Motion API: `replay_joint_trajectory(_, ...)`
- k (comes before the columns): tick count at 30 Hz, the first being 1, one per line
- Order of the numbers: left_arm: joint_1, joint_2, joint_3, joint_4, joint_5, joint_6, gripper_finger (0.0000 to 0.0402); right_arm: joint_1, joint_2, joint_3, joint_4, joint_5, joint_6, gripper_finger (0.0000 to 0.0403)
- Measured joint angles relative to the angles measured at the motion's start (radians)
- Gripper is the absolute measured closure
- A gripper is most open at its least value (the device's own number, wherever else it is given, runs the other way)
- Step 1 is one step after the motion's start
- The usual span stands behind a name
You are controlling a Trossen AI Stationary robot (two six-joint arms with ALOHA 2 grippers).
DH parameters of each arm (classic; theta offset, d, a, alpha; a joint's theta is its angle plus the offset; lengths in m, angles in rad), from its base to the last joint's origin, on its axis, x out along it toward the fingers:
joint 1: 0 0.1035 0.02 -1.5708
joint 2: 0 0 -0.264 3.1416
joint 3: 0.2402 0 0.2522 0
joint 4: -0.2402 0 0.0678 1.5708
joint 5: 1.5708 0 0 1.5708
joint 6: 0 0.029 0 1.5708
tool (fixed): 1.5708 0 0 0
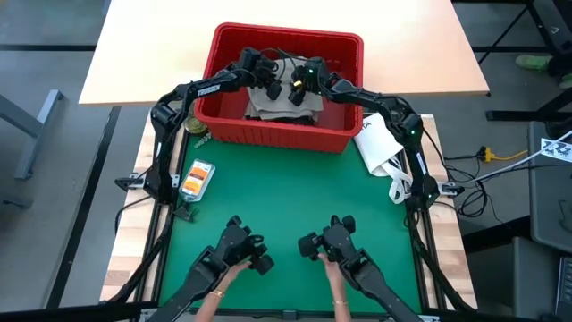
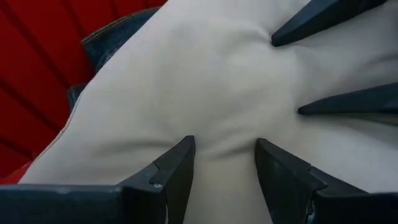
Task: Fold Laundry from Bin
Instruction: Put the stacked of clothes into red bin
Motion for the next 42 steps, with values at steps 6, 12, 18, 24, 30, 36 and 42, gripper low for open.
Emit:
replay_joint_trajectory(6,0.002,-0.014,-0.001,0.005,0.022,-0.049,0.0234,0.000,-0.020,0.005,-0.013,-0.020,-0.002,0.0174)
replay_joint_trajectory(12,0.004,-0.096,-0.004,-0.003,0.054,-0.107,0.0234,0.000,-0.078,0.092,-0.070,-0.077,-0.008,0.0174)
replay_joint_trajectory(18,0.003,-0.154,-0.003,0.056,0.048,-0.108,0.0234,0.006,-0.095,0.192,-0.075,-0.068,-0.009,0.0174)
replay_joint_trajectory(24,0.002,-0.146,-0.003,0.040,0.000,-0.107,0.0234,0.006,-0.085,0.189,-0.089,0.054,-0.016,0.0174)
replay_joint_trajectory(30,0.002,-0.109,-0.003,-0.015,-0.114,-0.103,0.0234,-0.008,-0.015,0.185,-0.205,0.148,-0.017,0.0174)
replay_joint_trajectory(36,0.007,-0.055,-0.002,-0.045,-0.192,-0.099,0.0234,-0.020,0.054,0.189,-0.232,0.168,-0.014,0.0174)
replay_joint_trajectory(42,0.010,-0.026,0.000,-0.040,-0.195,-0.093,0.0234,-0.020,0.066,0.191,-0.225,0.168,-0.015,0.0174)
